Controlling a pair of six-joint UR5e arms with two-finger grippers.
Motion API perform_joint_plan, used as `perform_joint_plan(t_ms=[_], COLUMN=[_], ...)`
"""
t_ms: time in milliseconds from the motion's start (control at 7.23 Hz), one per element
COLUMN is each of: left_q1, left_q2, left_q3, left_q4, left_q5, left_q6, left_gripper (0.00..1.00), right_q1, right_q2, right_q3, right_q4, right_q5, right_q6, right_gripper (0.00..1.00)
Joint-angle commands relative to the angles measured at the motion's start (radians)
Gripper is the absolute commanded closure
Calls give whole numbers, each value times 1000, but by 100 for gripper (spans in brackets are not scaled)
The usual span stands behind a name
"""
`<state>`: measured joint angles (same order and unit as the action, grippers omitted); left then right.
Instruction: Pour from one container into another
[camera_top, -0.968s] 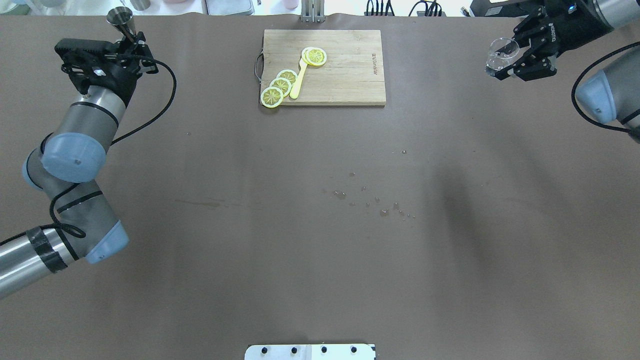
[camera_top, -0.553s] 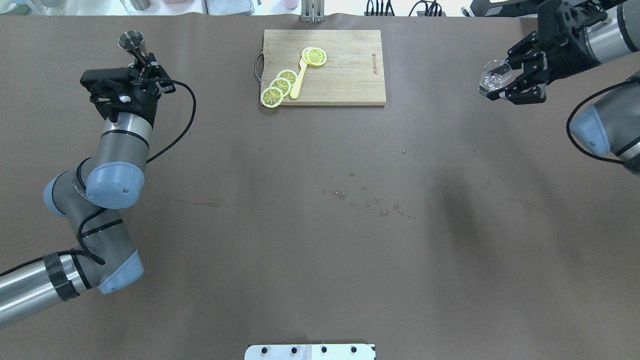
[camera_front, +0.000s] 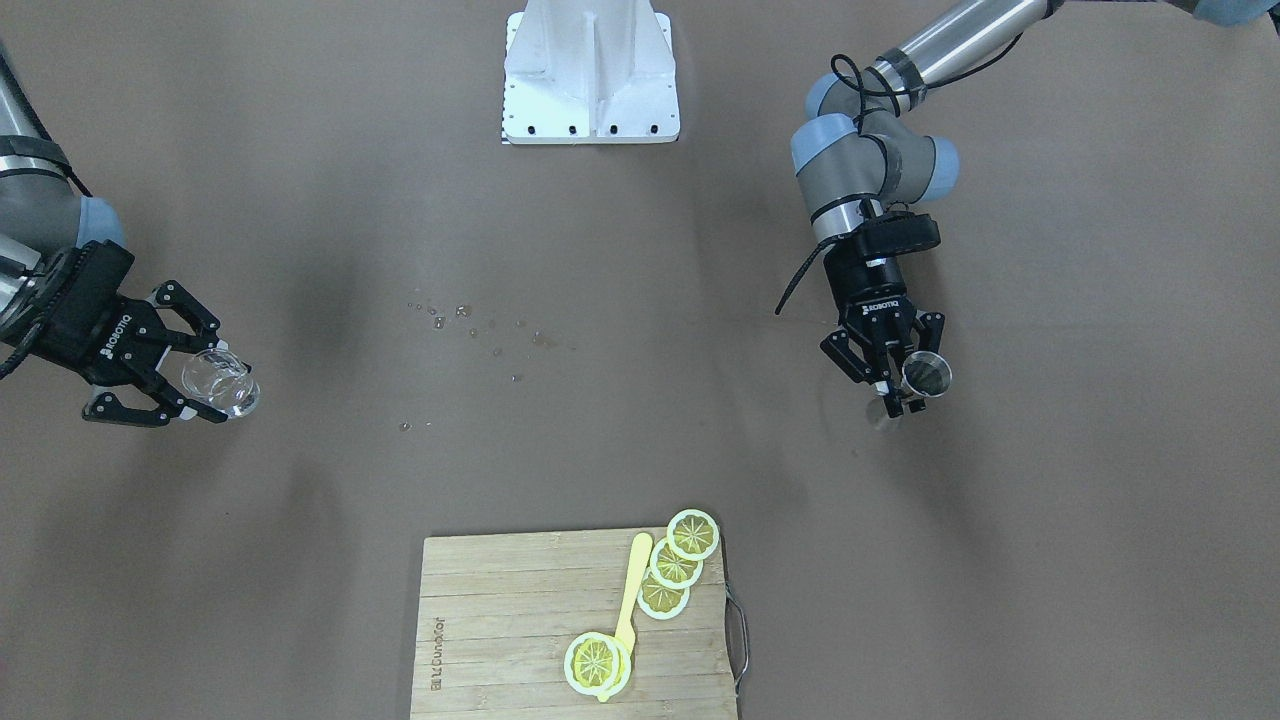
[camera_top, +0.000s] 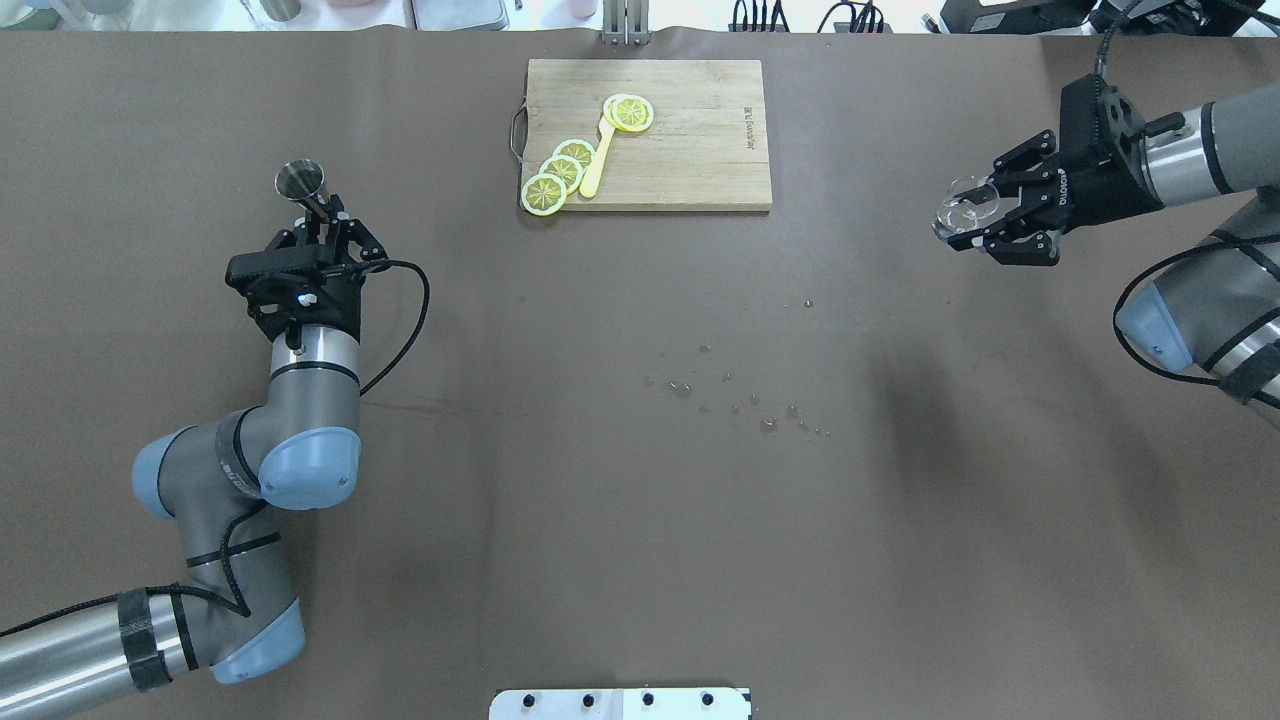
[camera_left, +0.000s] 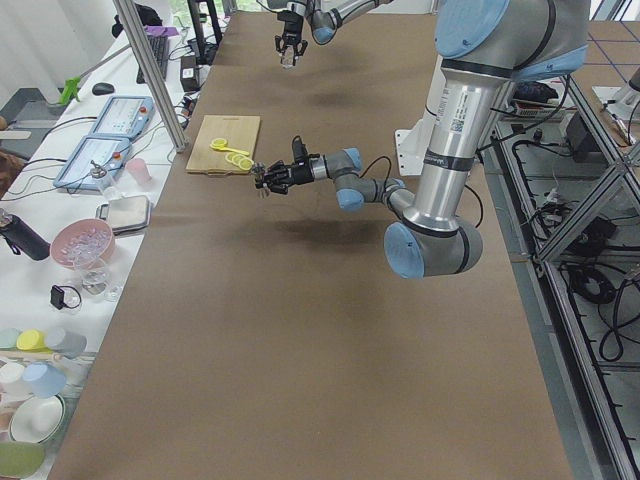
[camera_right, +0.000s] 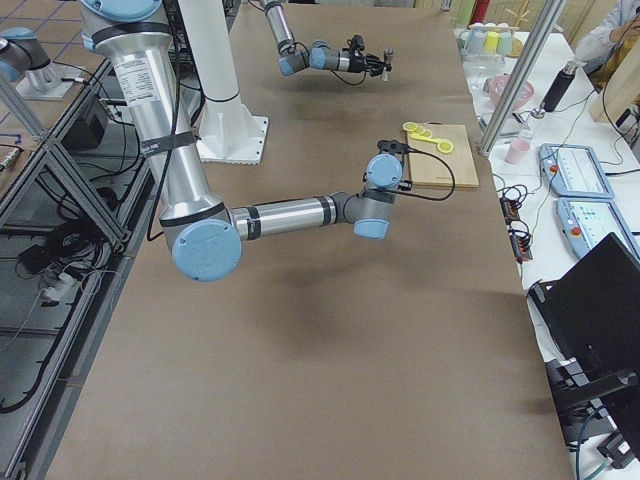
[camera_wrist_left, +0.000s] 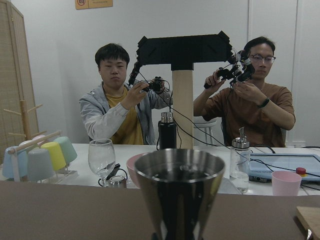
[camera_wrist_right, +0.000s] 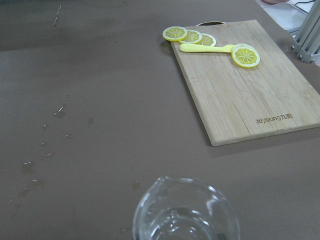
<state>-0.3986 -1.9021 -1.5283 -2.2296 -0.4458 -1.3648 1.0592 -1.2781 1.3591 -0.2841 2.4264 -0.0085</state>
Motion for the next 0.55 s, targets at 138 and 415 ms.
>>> perform_joint_plan(t_ms=[138, 415], left_q1=[70, 79], left_q2=[3, 1], left_q3=[-7, -6], left_q4=[245, 248], left_q5=[74, 99], left_q6=[-240, -276], left_gripper=[100, 100], right_q1=[-2, -7], right_q2=[0, 0], right_q3=[-188, -259], right_q4=[257, 342], right_q5=[5, 34], right_q6=[64, 64], right_gripper=[100, 100])
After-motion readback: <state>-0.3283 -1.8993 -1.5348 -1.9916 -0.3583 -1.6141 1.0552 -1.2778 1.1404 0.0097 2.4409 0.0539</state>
